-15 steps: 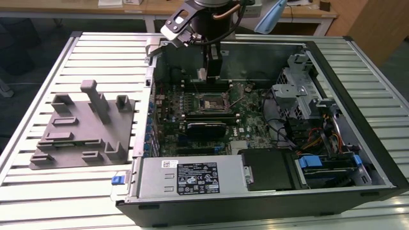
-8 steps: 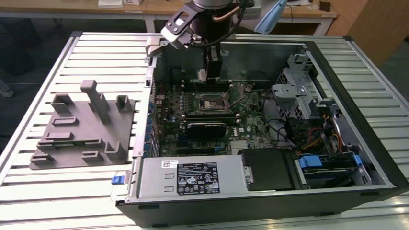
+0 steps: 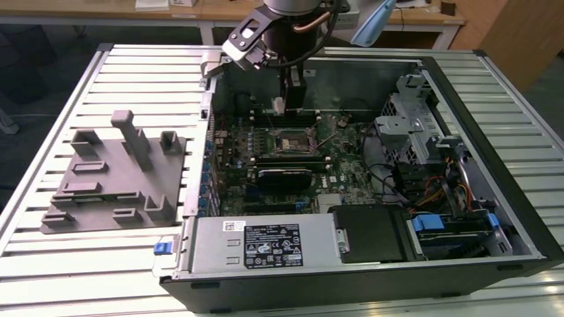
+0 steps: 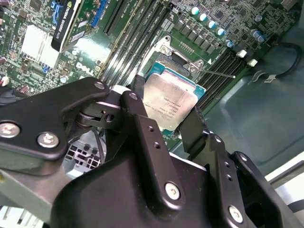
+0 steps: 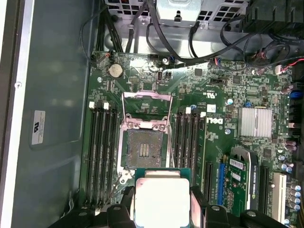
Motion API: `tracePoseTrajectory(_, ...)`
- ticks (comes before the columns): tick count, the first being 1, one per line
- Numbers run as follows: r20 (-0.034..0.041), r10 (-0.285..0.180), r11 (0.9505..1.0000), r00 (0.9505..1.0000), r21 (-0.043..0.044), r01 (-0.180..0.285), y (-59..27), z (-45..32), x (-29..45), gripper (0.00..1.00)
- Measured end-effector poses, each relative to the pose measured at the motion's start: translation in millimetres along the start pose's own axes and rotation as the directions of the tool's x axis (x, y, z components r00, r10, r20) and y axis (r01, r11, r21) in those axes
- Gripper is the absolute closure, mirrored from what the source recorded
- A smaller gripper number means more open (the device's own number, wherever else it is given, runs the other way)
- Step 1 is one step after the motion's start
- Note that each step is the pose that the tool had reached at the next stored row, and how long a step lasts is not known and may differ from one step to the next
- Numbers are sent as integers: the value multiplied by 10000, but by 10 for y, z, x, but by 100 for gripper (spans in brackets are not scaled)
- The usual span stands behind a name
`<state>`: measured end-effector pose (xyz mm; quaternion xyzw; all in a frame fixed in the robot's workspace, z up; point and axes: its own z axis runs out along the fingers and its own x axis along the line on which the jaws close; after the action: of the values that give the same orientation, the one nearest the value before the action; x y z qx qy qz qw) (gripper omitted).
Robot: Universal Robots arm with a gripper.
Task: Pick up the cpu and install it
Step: 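Place the cpu into insertion slot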
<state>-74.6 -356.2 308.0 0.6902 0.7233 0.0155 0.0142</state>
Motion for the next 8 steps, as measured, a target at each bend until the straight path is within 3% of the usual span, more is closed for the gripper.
tracePoseTrajectory(8, -1, -20, 10000, 10000, 0, 20, -2, 48, 0, 46)
